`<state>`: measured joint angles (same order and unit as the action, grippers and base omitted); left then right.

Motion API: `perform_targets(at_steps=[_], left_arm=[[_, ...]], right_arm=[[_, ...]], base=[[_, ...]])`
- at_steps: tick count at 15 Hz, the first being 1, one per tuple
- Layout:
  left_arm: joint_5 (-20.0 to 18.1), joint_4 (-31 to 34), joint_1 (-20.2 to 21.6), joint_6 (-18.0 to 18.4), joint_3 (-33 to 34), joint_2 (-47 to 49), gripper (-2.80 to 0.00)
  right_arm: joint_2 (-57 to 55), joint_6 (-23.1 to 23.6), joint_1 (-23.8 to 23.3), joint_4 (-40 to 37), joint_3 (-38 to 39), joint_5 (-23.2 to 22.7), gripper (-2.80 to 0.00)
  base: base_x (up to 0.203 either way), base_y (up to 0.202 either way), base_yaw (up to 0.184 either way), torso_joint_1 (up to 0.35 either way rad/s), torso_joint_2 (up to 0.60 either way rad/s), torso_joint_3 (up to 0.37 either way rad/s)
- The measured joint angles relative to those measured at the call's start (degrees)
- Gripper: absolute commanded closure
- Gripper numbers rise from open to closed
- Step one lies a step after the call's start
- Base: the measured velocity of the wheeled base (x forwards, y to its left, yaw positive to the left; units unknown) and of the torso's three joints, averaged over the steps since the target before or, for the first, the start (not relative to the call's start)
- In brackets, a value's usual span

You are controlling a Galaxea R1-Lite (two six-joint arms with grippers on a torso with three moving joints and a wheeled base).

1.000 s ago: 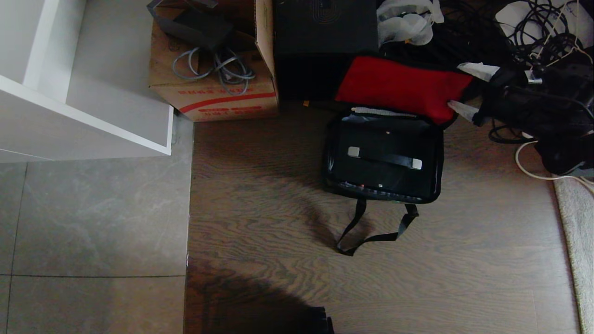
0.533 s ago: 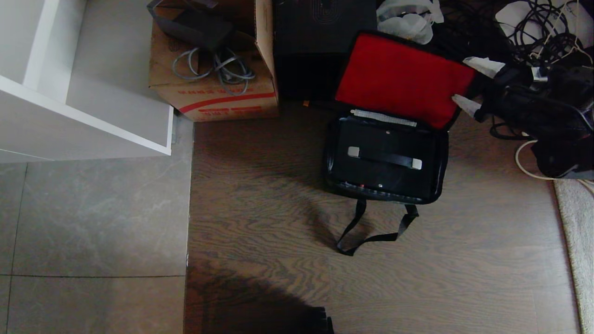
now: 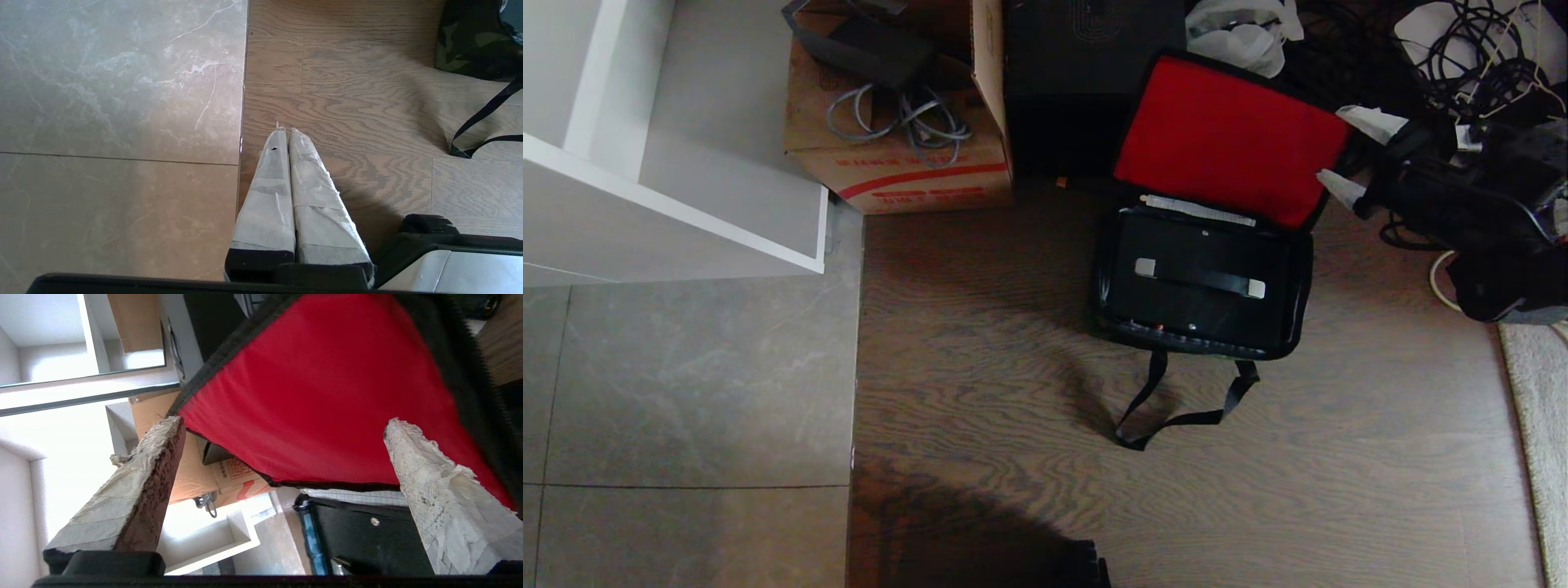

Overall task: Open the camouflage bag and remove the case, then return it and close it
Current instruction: Open the top of the storage box

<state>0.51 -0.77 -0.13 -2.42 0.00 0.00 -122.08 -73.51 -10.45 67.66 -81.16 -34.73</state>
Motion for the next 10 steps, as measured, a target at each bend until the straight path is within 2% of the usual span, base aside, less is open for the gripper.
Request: perform_targets(at_steps=[2, 5, 7, 8, 10], left_arm=[[0.0, 0.02, -0.02, -0.01, 0.0, 0.0, 0.0], [-0.02, 0.0, -0.02, 0.0, 0.0, 0.0, 0.0], [0.0, 0.02, -0.07, -0.01, 0.0, 0.0, 0.0], [0.0, 0.02, -0.07, 0.0, 0.0, 0.0, 0.0], [0.0, 0.0, -0.02, 0.0, 0.0, 0.0, 0.0]], right_arm=[[0.21, 0.16, 0.0, -0.67, 1.56, -0.62, -2.8], [3.29, -0.97, -0.41, -6.36, 4.69, -3.45, -2.8], [6.89, -3.01, -0.52, -8.2, 8.59, -5.71, -2.8], [8.79, -4.08, -0.55, -8.05, 11.54, -7.11, 0.0], [12.59, -5.13, -0.12, -6.88, 18.28, -9.42, 0.0]], base=[[0.0, 0.0, 0.0, 0.0, 0.0, 0.0], [0.0, 0.0, 0.0, 0.0, 0.0, 0.0], [0.0, 0.0, 0.0, 0.0, 0.0, 0.0], [0.0, 0.0, 0.0, 0.0, 0.0, 0.0], [0.0, 0.0, 0.0, 0.0, 0.0, 0.0]])
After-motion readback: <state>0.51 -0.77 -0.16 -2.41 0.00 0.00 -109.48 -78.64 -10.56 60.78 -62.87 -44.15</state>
